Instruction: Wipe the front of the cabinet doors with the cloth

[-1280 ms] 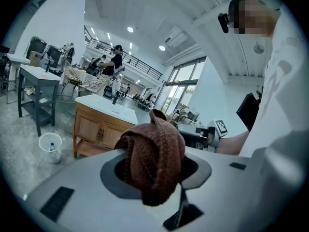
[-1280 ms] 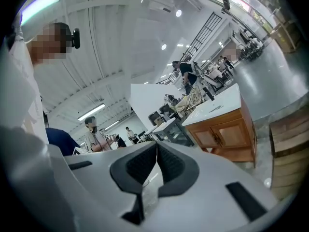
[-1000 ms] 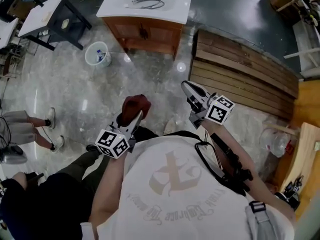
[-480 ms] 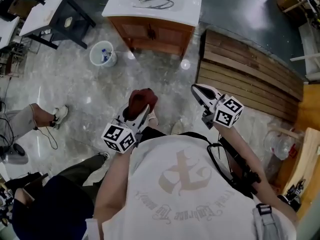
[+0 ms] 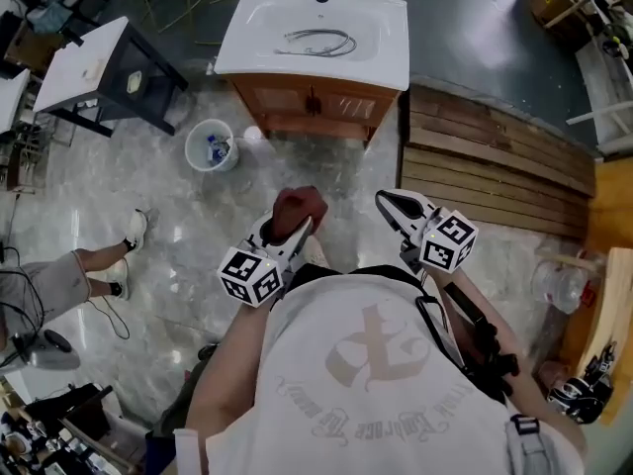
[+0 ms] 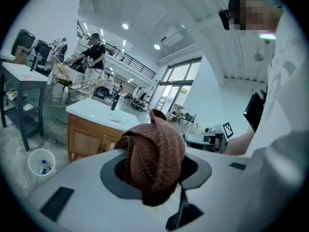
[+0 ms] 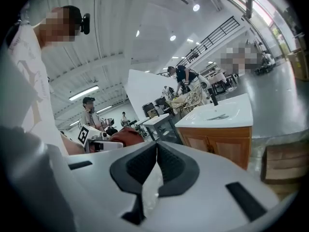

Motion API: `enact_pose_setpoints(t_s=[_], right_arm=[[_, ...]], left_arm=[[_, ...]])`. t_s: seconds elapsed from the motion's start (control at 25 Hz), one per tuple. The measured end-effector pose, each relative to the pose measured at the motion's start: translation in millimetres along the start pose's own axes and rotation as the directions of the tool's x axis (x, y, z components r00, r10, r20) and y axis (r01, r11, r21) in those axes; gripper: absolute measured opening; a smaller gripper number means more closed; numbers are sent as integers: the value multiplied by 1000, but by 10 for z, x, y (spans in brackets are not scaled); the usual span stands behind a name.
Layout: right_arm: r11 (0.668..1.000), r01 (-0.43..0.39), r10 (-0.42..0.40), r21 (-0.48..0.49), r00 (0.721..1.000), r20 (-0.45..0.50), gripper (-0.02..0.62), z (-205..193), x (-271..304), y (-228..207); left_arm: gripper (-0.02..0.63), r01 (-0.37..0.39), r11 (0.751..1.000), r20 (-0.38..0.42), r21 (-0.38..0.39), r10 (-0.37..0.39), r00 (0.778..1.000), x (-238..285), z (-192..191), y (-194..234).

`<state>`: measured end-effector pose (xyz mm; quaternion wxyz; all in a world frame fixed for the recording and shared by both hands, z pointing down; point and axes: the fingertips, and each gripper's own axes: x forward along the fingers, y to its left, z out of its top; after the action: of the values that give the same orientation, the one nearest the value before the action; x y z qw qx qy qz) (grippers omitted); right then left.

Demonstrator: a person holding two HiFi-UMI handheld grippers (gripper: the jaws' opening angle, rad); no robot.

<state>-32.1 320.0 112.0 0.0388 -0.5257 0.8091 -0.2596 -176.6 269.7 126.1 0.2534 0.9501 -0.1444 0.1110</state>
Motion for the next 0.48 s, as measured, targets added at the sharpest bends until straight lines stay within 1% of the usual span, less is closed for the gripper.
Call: enact_pose_setpoints(t_s=[0.16,0.28,0.36,0.48], right_arm=[[999,33,-33,6,999,-8,14,16,213,43],[999,50,-49,15,998,-32,14,-56,334,50],[998,60,-59,19,997,-53,14,-101,391,17],[997,72,-69,38,996,-57,14,-159,457,-103]], left_arm=[[166,16,1000,-28,-5,-16,999,-32,31,235],[166,3,1000,-52,-14,-4,999,-63,-2,398],[166,-7,999,-61,-33,5,998,-47,-33,483],[166,-4,998,-88,-55,-1,996,48,-104,576]])
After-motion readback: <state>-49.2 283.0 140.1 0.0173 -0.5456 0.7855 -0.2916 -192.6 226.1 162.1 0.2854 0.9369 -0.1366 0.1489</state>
